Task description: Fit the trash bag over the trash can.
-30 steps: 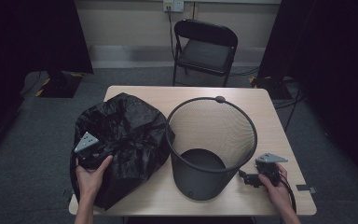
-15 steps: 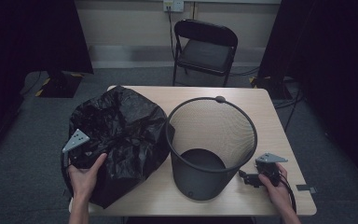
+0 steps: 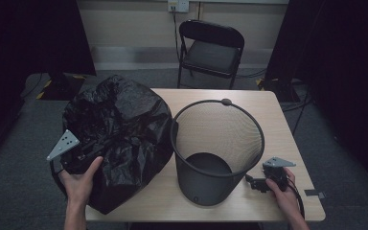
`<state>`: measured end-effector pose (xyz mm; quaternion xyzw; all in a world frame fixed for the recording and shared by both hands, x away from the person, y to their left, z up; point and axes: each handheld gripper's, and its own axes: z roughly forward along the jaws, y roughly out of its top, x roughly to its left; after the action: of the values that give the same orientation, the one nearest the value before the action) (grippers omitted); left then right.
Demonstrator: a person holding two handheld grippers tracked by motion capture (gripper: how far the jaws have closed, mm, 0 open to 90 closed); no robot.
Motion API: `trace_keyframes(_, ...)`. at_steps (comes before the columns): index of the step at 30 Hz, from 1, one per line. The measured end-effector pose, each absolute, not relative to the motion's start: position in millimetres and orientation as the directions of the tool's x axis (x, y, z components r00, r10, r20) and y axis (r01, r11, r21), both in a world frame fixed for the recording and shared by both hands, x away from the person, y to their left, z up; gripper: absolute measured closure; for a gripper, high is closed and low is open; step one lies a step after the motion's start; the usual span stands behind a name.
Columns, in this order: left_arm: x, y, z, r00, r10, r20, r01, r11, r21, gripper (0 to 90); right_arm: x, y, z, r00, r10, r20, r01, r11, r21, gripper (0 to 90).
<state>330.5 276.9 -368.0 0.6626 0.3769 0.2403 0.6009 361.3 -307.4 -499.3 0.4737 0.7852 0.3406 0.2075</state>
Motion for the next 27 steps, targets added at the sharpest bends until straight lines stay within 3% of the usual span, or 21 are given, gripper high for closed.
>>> trace_keyframes(18, 303.2, 289.5, -320.7, 0.618, 0.781, -0.089, 0.052, 0.072, 0.996, 77.7, 361.6, -307.3, -499.4, -0.463, 0.886, -0.004, 0.603, 0.318, 0.731, 11.3)
trace_keyframes(27, 294.6, 281.5, -302.8, 0.676, 0.734, -0.071, -0.022, 0.116, 0.993, 77.7, 362.0, -306.9, -499.4, -0.460, 0.888, -0.005, 0.603, 0.316, 0.732, 11.3)
